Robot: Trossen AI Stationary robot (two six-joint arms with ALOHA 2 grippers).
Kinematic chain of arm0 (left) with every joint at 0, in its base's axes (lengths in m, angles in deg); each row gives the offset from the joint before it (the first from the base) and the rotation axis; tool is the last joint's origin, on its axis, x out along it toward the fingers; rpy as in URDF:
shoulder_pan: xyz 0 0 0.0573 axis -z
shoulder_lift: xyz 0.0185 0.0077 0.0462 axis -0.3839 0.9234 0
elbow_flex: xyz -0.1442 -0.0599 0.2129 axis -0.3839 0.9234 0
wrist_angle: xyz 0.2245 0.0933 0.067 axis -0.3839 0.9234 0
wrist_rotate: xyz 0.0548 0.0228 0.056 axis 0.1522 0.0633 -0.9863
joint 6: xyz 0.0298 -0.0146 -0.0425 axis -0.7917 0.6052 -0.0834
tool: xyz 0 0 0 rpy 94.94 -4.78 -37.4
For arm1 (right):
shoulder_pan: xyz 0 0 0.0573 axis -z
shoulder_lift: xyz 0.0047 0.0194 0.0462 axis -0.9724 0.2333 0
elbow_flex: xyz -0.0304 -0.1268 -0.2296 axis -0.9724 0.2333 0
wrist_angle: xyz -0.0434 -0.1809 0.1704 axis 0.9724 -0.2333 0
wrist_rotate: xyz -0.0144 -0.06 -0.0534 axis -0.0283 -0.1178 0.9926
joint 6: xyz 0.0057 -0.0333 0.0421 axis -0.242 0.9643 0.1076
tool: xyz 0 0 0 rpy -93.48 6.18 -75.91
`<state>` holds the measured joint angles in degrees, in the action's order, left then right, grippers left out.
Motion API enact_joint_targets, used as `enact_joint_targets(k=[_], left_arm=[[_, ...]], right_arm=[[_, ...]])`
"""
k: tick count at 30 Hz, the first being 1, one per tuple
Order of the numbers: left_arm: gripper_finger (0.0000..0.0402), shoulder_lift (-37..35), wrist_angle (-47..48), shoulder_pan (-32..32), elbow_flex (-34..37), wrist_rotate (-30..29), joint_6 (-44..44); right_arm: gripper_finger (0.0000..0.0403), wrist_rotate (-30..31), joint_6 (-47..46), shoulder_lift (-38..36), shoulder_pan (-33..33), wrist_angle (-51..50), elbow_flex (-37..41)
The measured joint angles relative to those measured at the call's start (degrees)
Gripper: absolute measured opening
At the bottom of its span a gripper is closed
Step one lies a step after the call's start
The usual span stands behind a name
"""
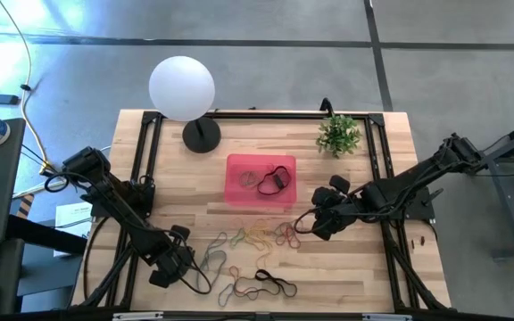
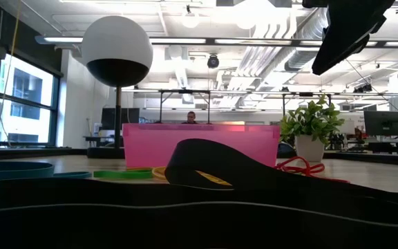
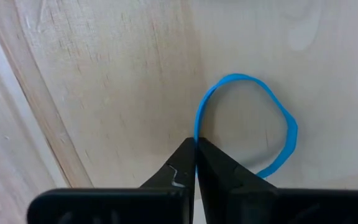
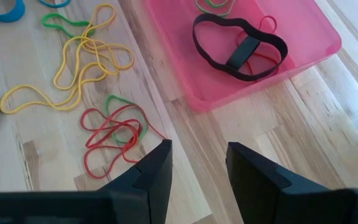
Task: Pick and place rubber bands into bin
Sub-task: Put the blue rubber band into the red bin
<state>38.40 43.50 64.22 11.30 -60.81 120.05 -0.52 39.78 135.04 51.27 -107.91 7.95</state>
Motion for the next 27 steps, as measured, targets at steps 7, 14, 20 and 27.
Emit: enact_joint_targets(k=[7,14,20,27], left_arm=[[0.0,0.32,6.73,-0.38,-4.52,-6.9,-1.25],[0.0,-0.64,13.44,-4.08,-10.46,-9.73,-5.03],[0.0,-3.22,18.63,-8.14,-16.49,-14.67,-11.15],[0.0,-6.73,23.05,-15.53,-23.73,-23.79,-21.42]], right_arm=[[0.0142,0.0,0.02,0.0,0.0,0.0,0.0],[0.0142,-0.01,0.38,0.01,0.01,0.51,0.0],[0.0142,-0.26,0.46,0.0,-0.02,1.07,0.04],[0.0142,-0.15,0.48,0.0,-0.07,2.08,0.04]])
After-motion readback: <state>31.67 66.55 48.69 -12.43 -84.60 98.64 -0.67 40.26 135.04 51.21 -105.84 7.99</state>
